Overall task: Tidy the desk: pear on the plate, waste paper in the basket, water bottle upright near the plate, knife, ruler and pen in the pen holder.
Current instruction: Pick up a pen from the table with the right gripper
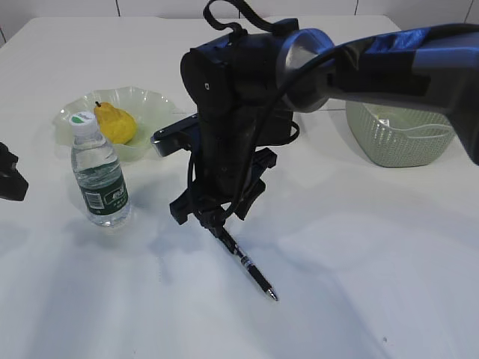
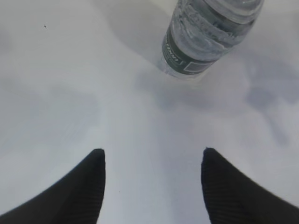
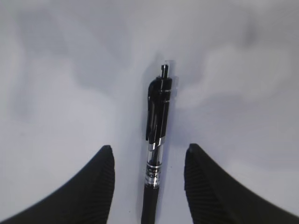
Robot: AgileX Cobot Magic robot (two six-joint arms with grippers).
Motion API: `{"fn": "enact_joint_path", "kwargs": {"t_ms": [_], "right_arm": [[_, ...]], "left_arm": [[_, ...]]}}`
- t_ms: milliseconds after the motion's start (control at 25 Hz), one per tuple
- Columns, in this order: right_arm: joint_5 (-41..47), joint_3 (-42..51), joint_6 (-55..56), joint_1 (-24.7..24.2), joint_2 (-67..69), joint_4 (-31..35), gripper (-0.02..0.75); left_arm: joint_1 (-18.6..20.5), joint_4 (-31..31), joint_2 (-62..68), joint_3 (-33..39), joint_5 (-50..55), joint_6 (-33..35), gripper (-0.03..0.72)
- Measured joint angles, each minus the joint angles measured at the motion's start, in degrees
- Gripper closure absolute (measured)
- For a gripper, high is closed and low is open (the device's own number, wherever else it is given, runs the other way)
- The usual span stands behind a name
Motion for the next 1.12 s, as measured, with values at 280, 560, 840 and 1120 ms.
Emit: {"fn": "enact_joint_path", "kwargs": {"t_ms": [280,560,840,1120], "right_arm": [[-0.53,0.0,0.0,0.0,2.53,0.52,0.374],[-1.69,0.0,0.15,0.0,4.25,0.91,0.374],[-2.85,0.0,0.15,-0.11,4.43,0.91,0.374],[-2.99,0.0,0.19,-1.21,4.43,0.91,0.378]], "left_arm": [[0.0,0.0,0.0,0.0,0.0,0.0,0.232],[0.0,0.0,0.0,0.0,0.0,0.0,0.232],[0.0,0.0,0.0,0.0,0.11,0.0,0.232],[0.0,0.0,0.0,0.0,0.11,0.0,0.232]]}}
